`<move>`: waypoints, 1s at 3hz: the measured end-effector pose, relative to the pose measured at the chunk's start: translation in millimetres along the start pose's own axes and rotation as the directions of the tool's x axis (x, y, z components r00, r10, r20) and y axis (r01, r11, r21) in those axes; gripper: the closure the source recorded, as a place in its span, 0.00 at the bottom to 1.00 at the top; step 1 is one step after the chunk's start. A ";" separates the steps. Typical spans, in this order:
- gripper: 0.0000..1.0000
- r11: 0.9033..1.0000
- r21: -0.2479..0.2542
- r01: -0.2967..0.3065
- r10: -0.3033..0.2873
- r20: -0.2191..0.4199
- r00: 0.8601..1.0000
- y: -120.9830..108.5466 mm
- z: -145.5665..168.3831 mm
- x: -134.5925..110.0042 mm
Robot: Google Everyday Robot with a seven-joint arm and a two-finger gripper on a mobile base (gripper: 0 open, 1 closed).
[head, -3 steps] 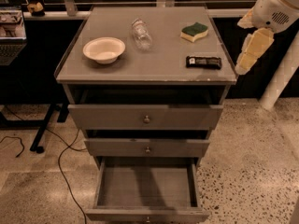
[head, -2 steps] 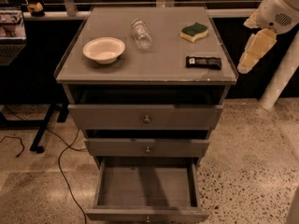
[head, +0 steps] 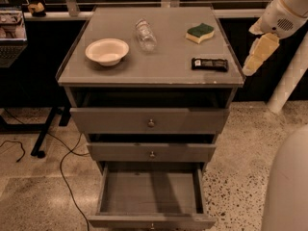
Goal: Place rxbar chocolate into bottom drawer
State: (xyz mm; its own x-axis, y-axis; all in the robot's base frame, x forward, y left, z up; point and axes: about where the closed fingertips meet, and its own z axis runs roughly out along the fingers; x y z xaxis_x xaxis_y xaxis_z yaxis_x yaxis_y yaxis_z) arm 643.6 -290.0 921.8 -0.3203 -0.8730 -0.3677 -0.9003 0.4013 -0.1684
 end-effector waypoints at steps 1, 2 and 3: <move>0.00 1.000 -0.013 0.016 -0.016 0.035 0.999 -15.7 18.0 -4.3; 0.00 0.999 0.045 0.016 -0.020 0.086 0.996 -55.6 52.0 -21.2; 0.00 0.998 0.056 0.009 -0.014 0.092 0.996 -59.1 53.7 -22.0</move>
Offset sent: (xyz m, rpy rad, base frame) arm 0.0830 -0.0123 -0.0118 0.0615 0.0101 0.0525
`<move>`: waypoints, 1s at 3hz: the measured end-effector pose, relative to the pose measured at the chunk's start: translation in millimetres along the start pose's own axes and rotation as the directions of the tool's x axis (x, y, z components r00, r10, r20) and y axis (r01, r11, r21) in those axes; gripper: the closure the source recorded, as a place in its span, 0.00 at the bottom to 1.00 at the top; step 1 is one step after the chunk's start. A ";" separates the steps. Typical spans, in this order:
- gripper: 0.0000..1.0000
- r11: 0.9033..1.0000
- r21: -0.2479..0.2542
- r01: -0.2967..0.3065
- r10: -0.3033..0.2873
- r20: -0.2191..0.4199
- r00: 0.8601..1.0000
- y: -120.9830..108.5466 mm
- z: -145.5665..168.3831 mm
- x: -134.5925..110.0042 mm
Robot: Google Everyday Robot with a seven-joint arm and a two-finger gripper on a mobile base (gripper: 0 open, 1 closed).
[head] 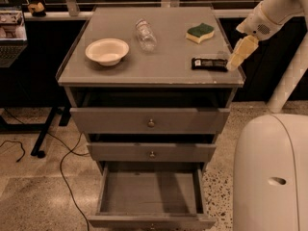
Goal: Place rxbar chocolate into bottom drawer
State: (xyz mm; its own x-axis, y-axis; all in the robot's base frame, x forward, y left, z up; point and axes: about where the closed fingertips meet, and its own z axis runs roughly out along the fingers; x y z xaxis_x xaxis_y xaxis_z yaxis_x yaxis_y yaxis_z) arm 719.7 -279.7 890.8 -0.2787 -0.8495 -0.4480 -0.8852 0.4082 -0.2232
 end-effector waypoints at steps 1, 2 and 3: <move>0.00 1.000 0.003 -0.027 0.027 0.018 0.999 -1.4 1.6 1.7; 0.00 1.000 -0.018 -0.023 0.024 0.042 0.999 0.8 12.7 -6.3; 0.00 0.998 -0.060 -0.019 0.022 0.059 0.998 7.3 27.5 -12.9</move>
Offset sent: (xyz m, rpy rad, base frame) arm 0.0073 0.0147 -0.0045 0.0762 0.0288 0.0225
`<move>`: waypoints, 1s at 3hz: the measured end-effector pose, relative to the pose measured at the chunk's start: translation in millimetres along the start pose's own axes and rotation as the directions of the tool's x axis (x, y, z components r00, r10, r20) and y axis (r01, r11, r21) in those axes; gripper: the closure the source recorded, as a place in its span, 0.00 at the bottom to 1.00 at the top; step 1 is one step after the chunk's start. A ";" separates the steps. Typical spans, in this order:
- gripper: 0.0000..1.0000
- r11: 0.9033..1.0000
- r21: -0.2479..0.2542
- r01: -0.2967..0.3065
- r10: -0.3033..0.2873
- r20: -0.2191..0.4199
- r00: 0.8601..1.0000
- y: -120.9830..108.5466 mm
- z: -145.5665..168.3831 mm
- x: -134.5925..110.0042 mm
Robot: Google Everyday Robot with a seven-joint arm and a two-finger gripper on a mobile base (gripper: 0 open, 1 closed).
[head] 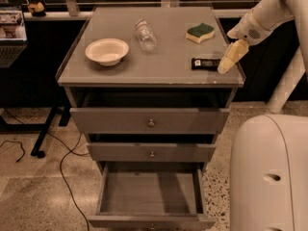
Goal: Place rxbar chocolate into bottom drawer
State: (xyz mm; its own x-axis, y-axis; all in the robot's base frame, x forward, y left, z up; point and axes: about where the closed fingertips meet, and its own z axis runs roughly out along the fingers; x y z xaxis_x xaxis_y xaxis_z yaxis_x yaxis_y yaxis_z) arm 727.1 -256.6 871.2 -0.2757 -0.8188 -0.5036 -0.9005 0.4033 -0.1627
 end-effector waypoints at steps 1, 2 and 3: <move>0.00 1.000 -0.015 0.003 -0.003 0.020 1.000 0.6 11.6 -5.4; 0.00 1.000 -0.001 -0.011 0.011 0.029 1.000 -4.8 17.9 -0.4; 0.00 0.999 0.017 -0.029 0.028 0.027 0.999 -10.9 24.2 8.9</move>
Offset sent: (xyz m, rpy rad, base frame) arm 0.0017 0.0007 -0.0195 0.0342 -0.0122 -0.0239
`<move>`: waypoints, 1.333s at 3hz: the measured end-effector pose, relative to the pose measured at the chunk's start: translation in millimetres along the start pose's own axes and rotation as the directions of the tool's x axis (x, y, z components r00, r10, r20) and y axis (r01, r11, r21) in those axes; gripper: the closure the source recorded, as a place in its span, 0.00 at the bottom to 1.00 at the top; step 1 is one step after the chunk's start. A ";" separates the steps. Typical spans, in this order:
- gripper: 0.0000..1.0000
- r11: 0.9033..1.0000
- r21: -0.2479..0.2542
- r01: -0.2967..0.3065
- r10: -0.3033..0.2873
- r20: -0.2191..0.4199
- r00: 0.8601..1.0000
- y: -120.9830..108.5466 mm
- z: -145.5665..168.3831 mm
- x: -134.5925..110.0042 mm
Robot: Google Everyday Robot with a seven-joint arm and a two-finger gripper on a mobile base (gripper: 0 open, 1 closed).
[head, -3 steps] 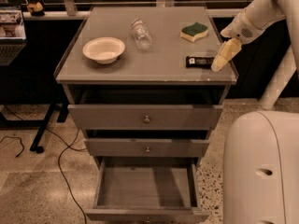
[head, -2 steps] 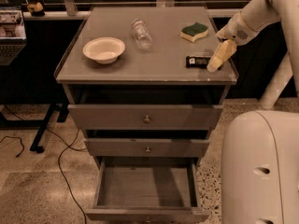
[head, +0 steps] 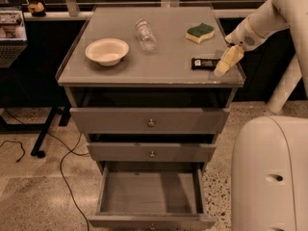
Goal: Place rxbar chocolate into bottom drawer
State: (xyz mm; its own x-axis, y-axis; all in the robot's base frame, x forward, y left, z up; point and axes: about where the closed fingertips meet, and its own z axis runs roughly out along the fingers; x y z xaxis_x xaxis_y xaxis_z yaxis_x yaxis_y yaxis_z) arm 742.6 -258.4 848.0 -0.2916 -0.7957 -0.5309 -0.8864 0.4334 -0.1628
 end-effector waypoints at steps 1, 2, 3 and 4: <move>0.00 1.000 0.005 -0.021 0.021 -0.002 1.000 -2.0 4.3 8.7; 0.00 0.999 0.004 -0.038 0.038 -0.004 0.999 -1.5 7.9 15.0; 0.00 0.999 0.002 -0.052 0.052 -0.005 0.999 -0.2 10.2 19.1; 0.19 0.999 0.002 -0.052 0.052 -0.005 0.999 -0.2 10.2 19.1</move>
Offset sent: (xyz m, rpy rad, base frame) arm -0.0133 -0.0138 -0.0173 0.0101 0.0196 -0.0551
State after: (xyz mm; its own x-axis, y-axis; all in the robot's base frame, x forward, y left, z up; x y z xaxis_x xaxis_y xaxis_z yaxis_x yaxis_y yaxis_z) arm 740.9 -269.3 829.4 -0.3388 -0.7741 -0.5348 -0.8694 0.4748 -0.1365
